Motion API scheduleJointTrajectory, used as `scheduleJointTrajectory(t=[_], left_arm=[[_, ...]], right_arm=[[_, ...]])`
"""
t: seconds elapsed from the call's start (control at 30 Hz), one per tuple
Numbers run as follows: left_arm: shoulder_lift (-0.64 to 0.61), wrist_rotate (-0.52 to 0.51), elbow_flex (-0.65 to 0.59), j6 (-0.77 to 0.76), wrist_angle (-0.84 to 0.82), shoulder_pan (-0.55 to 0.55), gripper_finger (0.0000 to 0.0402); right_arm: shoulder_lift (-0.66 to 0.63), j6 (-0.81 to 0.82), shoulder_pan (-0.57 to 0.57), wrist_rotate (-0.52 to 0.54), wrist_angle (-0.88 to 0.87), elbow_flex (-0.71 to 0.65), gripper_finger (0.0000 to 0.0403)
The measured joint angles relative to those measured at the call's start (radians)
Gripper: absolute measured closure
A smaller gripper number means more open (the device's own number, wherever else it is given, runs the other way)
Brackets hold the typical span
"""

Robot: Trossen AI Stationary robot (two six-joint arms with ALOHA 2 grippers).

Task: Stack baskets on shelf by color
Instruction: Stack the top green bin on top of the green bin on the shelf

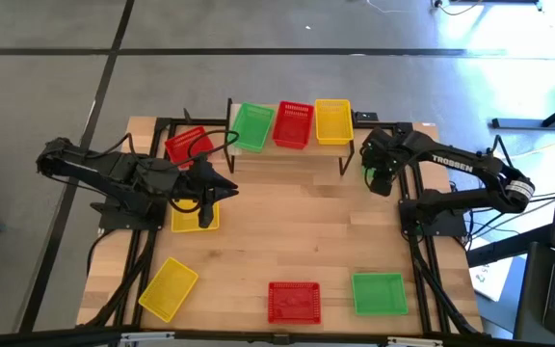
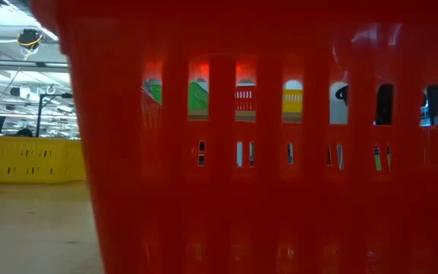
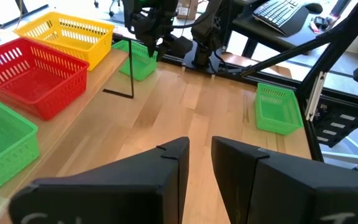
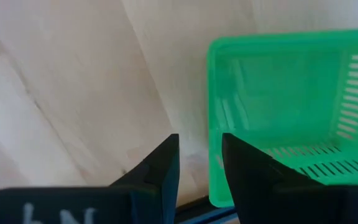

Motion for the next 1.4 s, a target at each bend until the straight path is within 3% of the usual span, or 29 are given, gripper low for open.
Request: scheduleJointTrajectory(t=[0.17,0.93,1.03,1.17,1.4], left_arm=[[0.000,0.000,0.000,-0.001,0.000,0.000,0.0342],[0.000,-0.020,0.000,-0.003,0.005,0.000,0.0342],[0.000,-0.020,0.000,-0.003,0.005,0.000,0.0342],[0.000,-0.021,0.000,-0.004,0.005,0.000,0.0342],[0.000,-0.021,0.000,-0.003,0.005,0.000,0.0342]], right_arm=[[0.032,-0.013,-0.037,0.043,0.006,0.000,0.0285],[0.217,-0.073,-0.073,-0.009,0.091,0.001,0.0287],[0.243,-0.072,-0.073,-0.009,0.090,0.001,0.0308],[0.244,-0.056,-0.073,-0.007,0.089,0.001,0.0383],[0.184,0.009,-0.070,-0.002,0.050,0.002,0.0399]])
